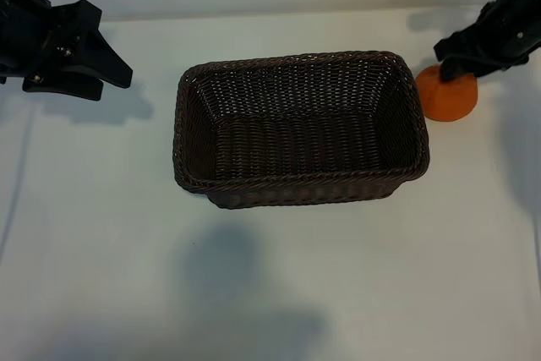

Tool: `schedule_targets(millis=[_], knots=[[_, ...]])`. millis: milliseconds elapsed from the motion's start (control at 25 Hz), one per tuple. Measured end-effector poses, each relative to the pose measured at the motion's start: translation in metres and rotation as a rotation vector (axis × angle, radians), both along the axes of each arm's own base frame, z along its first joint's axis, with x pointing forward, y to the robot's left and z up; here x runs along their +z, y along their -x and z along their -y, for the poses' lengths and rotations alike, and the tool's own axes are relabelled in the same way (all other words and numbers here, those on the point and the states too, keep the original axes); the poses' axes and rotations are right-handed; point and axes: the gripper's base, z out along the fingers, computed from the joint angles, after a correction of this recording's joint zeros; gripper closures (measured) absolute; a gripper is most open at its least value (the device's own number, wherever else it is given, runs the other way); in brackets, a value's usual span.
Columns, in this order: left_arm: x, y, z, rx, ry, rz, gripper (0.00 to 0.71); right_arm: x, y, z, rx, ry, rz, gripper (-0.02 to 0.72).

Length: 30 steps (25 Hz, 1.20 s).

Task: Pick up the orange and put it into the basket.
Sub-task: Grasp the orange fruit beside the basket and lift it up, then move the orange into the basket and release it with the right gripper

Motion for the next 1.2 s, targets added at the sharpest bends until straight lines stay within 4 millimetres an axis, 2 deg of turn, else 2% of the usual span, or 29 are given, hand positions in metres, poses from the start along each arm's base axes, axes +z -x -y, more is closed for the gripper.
schedule_targets(millis=[200,280,360,480,560,720,1000,1200], knots=[[0.000,0.000,0.000,0.000,0.000,0.000,0.192,-0.008,0.000,0.000,-0.002,-0.009,-0.022,0.200],[0.000,0.000,0.000,0.000,0.000,0.000,0.192,-0.008,0.000,-0.001,-0.004,-0.012,-0.021,0.228],[0.000,0.000,0.000,0.000,0.000,0.000,0.192,-0.007,0.000,-0.001,-0.007,-0.016,-0.018,0.317],[0.000,0.000,0.000,0.000,0.000,0.000,0.192,-0.007,-0.001,-0.001,-0.009,-0.019,-0.017,0.561],[0.000,0.000,0.000,0.000,0.000,0.000,0.192,-0.007,-0.001,-0.001,-0.010,-0.019,-0.015,0.627],[0.000,0.000,0.000,0.000,0.000,0.000,0.192,-0.007,-0.001,-0.001,-0.009,-0.020,-0.016,0.652],[0.000,0.000,0.000,0.000,0.000,0.000,0.192,-0.006,0.002,-0.002,-0.003,-0.027,-0.037,0.654],[0.000,0.000,0.000,-0.003,0.000,0.002,0.192,0.017,0.006,-0.003,0.003,-0.024,0.003,0.654]])
